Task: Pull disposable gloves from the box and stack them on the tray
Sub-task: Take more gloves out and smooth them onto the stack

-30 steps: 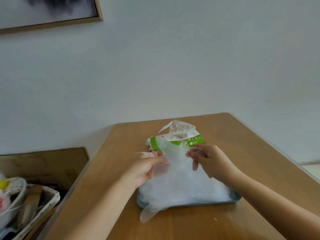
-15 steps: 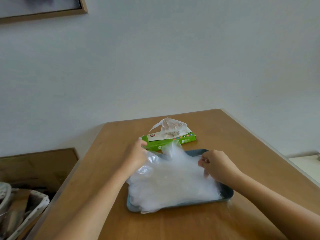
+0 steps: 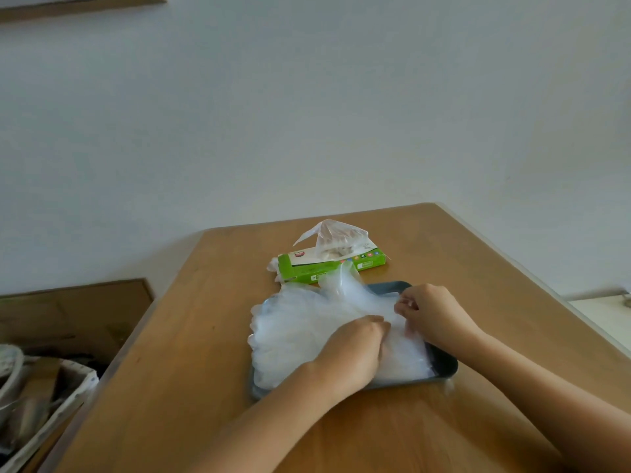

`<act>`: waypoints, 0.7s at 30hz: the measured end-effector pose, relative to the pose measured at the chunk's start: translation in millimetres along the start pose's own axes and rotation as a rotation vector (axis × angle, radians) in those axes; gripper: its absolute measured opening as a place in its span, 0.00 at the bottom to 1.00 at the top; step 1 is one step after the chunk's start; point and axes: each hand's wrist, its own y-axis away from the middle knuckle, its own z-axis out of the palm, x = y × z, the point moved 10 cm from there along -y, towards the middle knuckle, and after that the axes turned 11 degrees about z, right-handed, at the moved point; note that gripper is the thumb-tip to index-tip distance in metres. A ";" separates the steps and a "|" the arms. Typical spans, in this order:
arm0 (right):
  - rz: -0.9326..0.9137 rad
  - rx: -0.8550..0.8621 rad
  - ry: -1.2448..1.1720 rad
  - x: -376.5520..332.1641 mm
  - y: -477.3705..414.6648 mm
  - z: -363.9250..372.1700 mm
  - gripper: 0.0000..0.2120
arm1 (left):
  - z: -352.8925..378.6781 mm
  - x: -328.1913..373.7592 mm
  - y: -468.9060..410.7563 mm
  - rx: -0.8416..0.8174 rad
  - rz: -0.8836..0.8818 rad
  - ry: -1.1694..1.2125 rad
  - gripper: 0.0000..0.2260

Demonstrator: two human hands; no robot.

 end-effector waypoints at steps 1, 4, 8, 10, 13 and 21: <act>0.000 0.009 0.015 -0.2 1.8 -0.8 0.11 | 3.3 -1.6 -1.3 -0.015 -0.008 -0.013 0.20; -0.045 0.134 0.134 -12.7 13.0 -13.3 0.07 | 9.4 -6.0 -4.0 -0.077 -0.061 -0.041 0.20; -0.266 0.189 0.238 -39.7 31.2 -11.8 0.09 | 12.4 -6.7 -6.0 -0.090 -0.039 -0.071 0.18; -0.357 0.037 0.352 -39.5 37.8 13.3 0.12 | 11.4 -5.4 -2.2 -0.073 0.001 -0.065 0.16; -0.425 -0.102 0.524 -29.2 45.1 28.7 0.13 | 3.5 -9.5 1.6 -0.025 0.025 -0.062 0.16; -0.342 -0.118 0.625 -15.7 35.0 21.2 0.10 | -19.1 -39.5 28.2 -0.197 0.017 -0.413 0.16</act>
